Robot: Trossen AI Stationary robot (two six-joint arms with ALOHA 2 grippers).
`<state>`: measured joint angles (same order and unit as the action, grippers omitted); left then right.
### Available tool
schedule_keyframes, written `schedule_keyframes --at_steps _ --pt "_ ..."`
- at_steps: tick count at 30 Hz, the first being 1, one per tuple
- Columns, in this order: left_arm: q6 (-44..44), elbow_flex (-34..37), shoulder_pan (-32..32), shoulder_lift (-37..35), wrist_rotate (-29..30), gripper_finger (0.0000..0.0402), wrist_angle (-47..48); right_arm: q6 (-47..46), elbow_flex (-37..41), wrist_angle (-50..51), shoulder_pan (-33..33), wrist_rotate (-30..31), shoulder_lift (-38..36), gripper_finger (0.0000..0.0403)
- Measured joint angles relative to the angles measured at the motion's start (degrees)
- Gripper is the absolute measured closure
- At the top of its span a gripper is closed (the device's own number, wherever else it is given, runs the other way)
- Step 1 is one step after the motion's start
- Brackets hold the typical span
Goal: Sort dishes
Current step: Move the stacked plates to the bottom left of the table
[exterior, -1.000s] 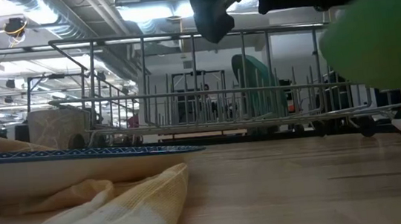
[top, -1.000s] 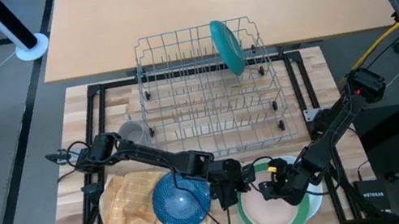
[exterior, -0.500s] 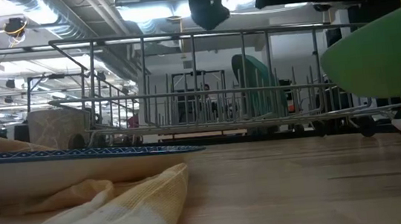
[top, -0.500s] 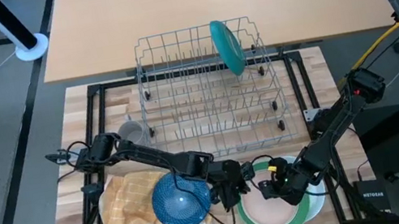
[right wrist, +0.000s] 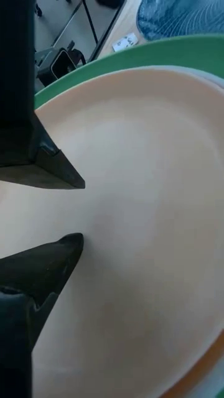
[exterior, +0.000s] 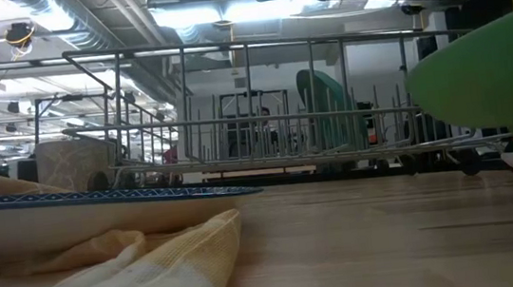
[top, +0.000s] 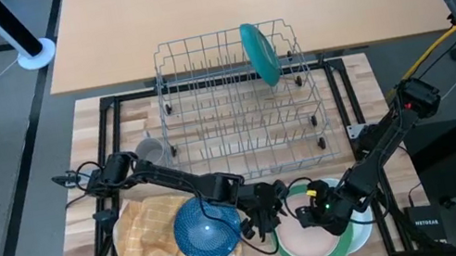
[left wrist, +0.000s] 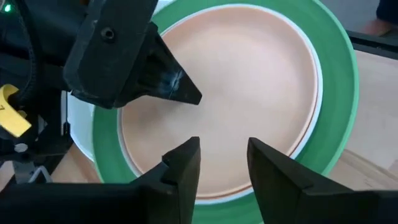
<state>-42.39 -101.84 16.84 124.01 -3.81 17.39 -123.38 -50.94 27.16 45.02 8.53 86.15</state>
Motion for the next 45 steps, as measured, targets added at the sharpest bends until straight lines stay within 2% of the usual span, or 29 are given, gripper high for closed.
schedule_keyframes --at_steps 6,13,22,29,37,45 --pt "0.0 0.0 0.0 0.0 0.0 0.0273 0.0 0.3 -0.1 0.8 0.0 1.6 0.0 0.0251" --pt "-0.6 0.0 0.0 0.0 0.2 0.0273 0.7 -4.3 -0.2 4.3 0.0 1.5 -0.2 0.0251" --pt "-9.8 0.0 0.1 0.0 0.2 0.0273 8.8 -6.1 -0.2 4.3 0.0 3.4 -0.2 0.0251" --pt "-14.6 -0.1 0.1 0.6 0.2 0.0273 6.1 -7.3 -0.2 4.3 -0.1 4.4 -0.2 0.0251" --pt "-20.6 0.0 0.2 1.4 0.2 0.0273 9.1 -7.3 -0.1 2.8 -0.1 4.4 -0.1 0.0251" --pt "-24.7 0.0 0.2 2.4 0.2 0.0277 7.4 -7.3 -0.1 2.0 -0.1 4.9 -0.1 0.0251"
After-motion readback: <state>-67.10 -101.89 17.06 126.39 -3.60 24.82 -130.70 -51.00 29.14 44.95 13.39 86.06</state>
